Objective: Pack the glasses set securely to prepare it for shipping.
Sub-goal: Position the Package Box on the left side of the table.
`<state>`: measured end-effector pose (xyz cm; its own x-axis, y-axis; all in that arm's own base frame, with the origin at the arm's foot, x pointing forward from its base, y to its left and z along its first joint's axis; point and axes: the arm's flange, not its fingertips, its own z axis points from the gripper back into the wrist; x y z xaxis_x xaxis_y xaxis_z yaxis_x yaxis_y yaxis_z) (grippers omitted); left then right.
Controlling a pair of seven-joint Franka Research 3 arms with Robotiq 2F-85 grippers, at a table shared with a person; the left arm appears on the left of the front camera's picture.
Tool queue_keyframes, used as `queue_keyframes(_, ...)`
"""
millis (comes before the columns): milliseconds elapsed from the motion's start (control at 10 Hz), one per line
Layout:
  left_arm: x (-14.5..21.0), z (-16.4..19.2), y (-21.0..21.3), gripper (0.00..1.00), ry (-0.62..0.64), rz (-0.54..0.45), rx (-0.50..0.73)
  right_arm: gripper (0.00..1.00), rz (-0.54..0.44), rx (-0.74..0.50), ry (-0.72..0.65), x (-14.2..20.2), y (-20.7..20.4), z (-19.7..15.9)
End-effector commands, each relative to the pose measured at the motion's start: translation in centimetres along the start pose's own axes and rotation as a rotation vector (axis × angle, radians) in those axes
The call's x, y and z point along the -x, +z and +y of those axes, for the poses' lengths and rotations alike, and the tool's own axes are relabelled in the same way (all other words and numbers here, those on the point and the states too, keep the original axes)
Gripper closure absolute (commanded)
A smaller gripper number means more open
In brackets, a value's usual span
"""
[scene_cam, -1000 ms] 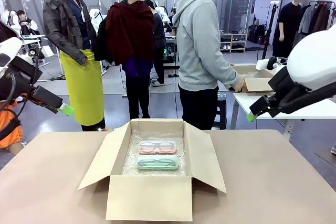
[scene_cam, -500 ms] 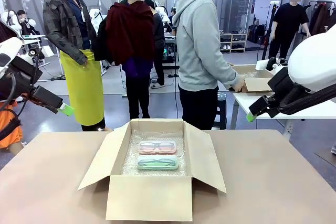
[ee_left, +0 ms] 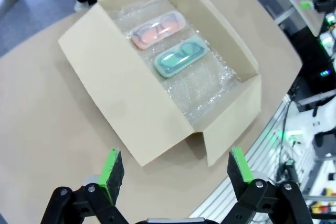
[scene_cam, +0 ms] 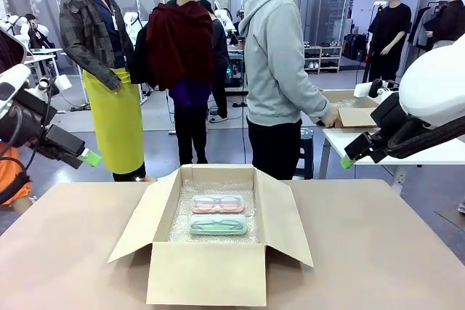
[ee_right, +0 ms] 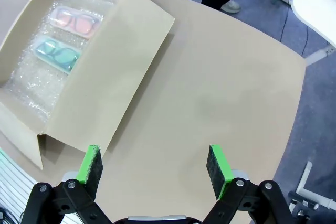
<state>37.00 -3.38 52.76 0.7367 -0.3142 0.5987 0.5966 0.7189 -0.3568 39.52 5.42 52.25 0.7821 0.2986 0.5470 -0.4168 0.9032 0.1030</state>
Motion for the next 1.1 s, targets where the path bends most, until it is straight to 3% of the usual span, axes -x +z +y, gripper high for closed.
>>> queue_keyframes(0, 0.7, 5.7, -0.5, 0.0, 0.199, 0.009, 0.16, 0.0, 0.005, -0.006, 0.009, -0.1, 0.3, 0.0)
queue_keyframes(300, 3.5, 12.7, -4.1, 0.0, 0.412, -0.053, 0.244, 0.0, 0.005, -0.006, 0.009, -0.1, 0.3, 0.0)
queue_keyframes(600, 5.9, 18.9, -9.0, 0.0, 0.529, -0.116, 0.443, 0.0, 0.005, -0.006, 0.009, -0.1, 0.3, 0.0)
queue_keyframes(800, 7.1, 20.1, -11.2, 0.0, 0.533, -0.161, 0.55, 0.0, 0.005, -0.006, 0.009, -0.1, 0.3, 0.0)
queue_keyframes(1000, 7.1, 20.2, -11.8, 0.0, 0.55, -0.192, 0.513, 0.0, 0.005, -0.006, 0.009, -0.1, 0.3, 0.0)
